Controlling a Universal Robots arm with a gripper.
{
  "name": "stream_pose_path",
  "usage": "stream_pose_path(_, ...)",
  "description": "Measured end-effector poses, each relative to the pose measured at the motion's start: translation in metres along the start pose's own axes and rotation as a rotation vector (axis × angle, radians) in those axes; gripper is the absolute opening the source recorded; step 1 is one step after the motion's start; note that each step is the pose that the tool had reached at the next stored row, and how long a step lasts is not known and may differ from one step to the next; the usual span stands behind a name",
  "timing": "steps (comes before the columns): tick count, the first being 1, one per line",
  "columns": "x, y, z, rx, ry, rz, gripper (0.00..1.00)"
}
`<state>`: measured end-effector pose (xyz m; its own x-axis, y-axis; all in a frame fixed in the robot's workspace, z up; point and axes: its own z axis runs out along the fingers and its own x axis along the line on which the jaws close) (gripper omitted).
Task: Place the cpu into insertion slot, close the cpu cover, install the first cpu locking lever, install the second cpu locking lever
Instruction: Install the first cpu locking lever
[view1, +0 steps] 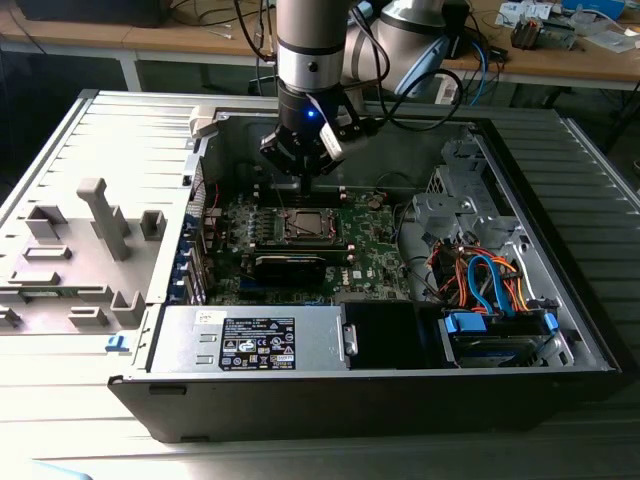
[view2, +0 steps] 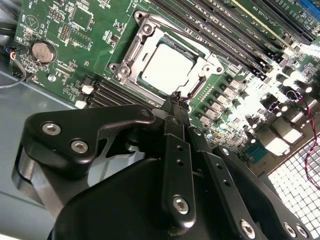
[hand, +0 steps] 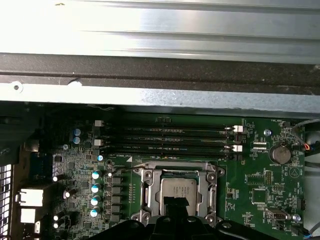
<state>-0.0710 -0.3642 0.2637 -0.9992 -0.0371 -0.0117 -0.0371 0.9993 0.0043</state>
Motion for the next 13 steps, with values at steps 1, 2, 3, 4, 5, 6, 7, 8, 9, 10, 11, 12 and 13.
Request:
stream_pose_path(1, 0.0000, 0.0000, 0.0000, 0.0000, 0.0000, 0.000, 0.11)
stream_pose_path(2, 0.0000, 0.0000, 0.0000, 0.0000, -0.0001, 0.000, 0.11)
stream_pose_path(3, 0.0000, 0.0000, 0.0000, 0.0000, 0.0000, 0.000, 0.11)
stream_pose_path(4, 0.0000, 0.0000, 0.0000, 0.0000, 0.0000, 0.000, 0.11)
stream_pose_path(5, 0.0000, 0.0000, 0.0000, 0.0000, -0.0001, 0.000, 0.11)
stream_pose_path(6, 0.0000, 0.0000, 0.0000, 0.0000, 0.0000, 0.000, 0.11)
stream_pose_path(7, 0.0000, 0.0000, 0.0000, 0.0000, 0.0000, 0.000, 0.11)
stream_pose_path(8, 0.0002, 0.0000, 0.0000, -0.0001, -0.0001, 0.000, 0.11)
stream_pose_path(9, 0.0006, 0.0000, 0.0000, -0.0001, -0.0001, 0.000, 0.11)
stream_pose_path(10, 0.0021, 0.0001, 0.0000, 0.0000, -0.0001, 0.000, 0.11)
stream_pose_path(11, 0.0026, 0.0001, 0.0000, -0.0001, -0.0001, 0.000, 0.11)
stream_pose_path(12, 0.0029, 0.0001, 0.0000, 0.0000, 0.0000, 0.000, 0.11)
stream_pose_path(13, 0.0036, 0.0001, 0.0000, 0.0000, 0.0000, 0.000, 0.11)
